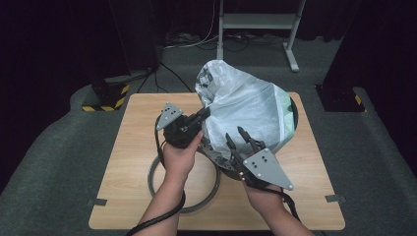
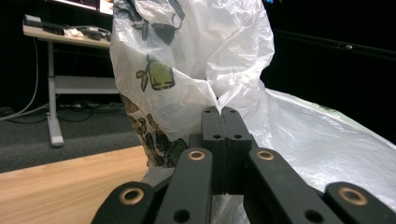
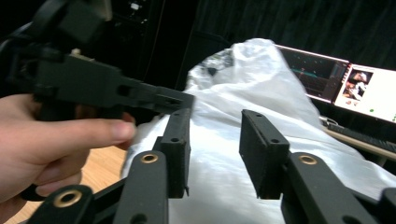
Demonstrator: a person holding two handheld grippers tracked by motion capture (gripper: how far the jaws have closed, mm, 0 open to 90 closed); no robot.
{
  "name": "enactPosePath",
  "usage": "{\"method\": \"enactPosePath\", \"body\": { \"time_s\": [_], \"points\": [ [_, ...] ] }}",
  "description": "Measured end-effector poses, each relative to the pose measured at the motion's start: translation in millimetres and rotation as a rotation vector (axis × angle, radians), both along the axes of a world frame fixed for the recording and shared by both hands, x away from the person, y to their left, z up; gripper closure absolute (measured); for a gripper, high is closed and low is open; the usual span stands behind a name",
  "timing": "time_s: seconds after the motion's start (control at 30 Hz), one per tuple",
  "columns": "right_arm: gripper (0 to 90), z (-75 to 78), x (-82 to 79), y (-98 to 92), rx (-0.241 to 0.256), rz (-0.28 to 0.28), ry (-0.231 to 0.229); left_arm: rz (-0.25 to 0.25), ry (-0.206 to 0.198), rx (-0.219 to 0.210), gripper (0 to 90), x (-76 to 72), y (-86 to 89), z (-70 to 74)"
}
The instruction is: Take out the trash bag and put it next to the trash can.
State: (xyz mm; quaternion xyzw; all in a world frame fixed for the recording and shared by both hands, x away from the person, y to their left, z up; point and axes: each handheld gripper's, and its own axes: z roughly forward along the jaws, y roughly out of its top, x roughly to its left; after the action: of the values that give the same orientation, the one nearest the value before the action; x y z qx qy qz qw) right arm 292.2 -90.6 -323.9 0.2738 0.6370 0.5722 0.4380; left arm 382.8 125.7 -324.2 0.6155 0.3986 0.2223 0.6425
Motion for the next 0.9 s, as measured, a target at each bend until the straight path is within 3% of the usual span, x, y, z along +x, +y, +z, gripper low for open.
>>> {"method": "enactPosePath", "body": {
  "time_s": [0.1,0.4,0.83,0.9],
  "points": [
    [59.9,6.3,-0.4,-15.1,0.019,-0.017,0.013,0.002,-0.006,-0.003,89.8,-0.3,-1.4,1.9],
    [59.8,11.0,-1.6,-52.3,0.010,-0.086,0.011,0.000,-0.032,-0.011,89.9,-0.1,-3.6,8.2],
    [56.7,3.4,5.4,-105.3,0.032,-0.201,0.054,-0.015,-0.078,-0.030,90.0,-3.9,-8.1,16.6],
    [55.2,-0.1,5.7,-111.6,0.015,-0.223,0.054,-0.018,-0.081,-0.034,89.9,-3.9,-8.1,17.0]
  ]
}}
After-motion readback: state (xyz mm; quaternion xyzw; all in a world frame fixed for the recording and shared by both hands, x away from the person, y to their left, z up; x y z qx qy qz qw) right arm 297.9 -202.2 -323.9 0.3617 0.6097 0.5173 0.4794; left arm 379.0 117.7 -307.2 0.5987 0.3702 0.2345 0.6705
